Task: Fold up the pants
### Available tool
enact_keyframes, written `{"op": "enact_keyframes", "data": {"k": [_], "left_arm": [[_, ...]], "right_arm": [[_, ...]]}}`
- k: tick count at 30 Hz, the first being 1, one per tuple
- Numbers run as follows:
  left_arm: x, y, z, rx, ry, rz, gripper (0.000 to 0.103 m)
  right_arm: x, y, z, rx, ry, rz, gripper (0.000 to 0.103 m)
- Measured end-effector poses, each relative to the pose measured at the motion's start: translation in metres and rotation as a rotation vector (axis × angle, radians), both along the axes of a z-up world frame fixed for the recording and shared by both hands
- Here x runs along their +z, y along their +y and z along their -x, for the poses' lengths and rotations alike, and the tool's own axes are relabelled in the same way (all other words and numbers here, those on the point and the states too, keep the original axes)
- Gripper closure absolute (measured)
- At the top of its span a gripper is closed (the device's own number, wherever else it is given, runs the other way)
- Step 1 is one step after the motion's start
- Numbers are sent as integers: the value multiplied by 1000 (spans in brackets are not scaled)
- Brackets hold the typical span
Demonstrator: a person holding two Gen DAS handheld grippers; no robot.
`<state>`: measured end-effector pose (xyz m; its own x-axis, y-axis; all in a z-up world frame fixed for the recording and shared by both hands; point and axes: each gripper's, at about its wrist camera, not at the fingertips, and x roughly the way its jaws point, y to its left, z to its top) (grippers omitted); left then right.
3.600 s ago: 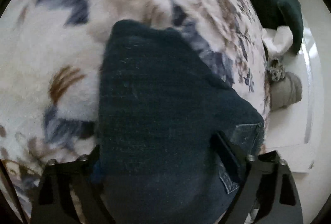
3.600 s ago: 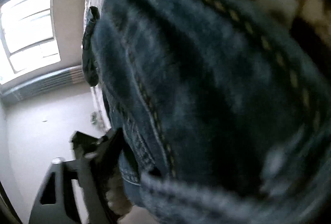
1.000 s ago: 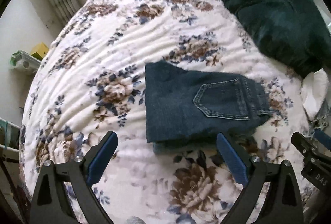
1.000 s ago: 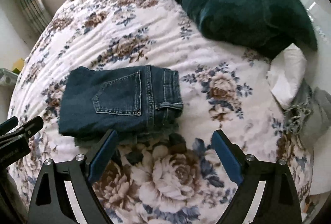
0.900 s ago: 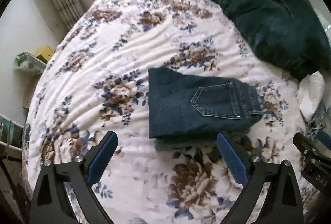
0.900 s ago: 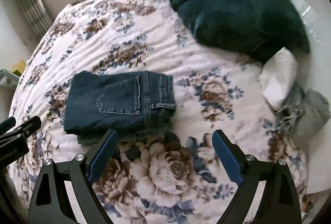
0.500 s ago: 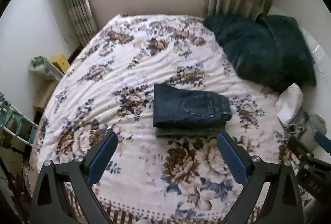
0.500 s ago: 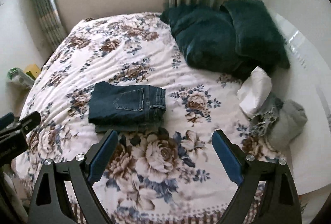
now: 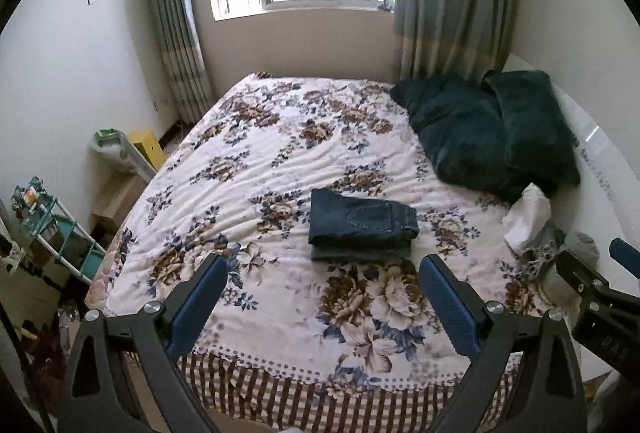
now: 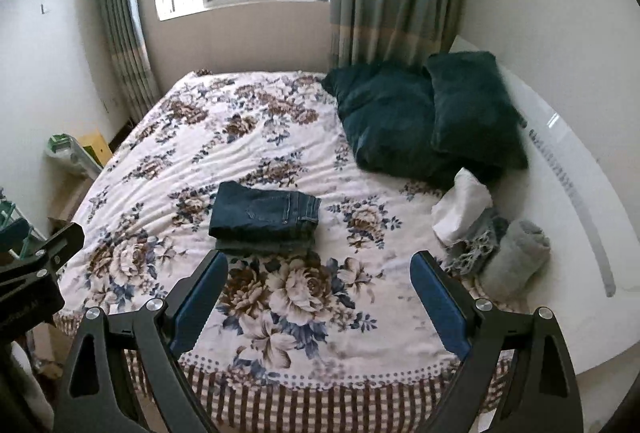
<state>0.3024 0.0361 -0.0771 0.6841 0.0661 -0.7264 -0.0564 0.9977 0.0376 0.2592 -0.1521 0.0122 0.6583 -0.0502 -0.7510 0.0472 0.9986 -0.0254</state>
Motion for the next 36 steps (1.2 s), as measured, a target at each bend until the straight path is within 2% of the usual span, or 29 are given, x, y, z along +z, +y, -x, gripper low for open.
{"op": "enact_keyframes", "data": {"k": [7,16,24,26,36], "left_arm": [[36,8,40,-13,-10,-12,5],[58,18,79,-9,-30,-11,5],[64,20,81,2,-61,-12,5],[62,20,77,-5,-67,-15,0],[40,23,41,31,-54,-39,0]], "right_arm": [[57,6,56,1,-48,-10,8],[99,23,104,23,-95,-8,8],[104,32,113,34,-89,-22,8],[105,32,111,33,-90,-35,6],[87,32,56,1,-80,-22,3]]}}
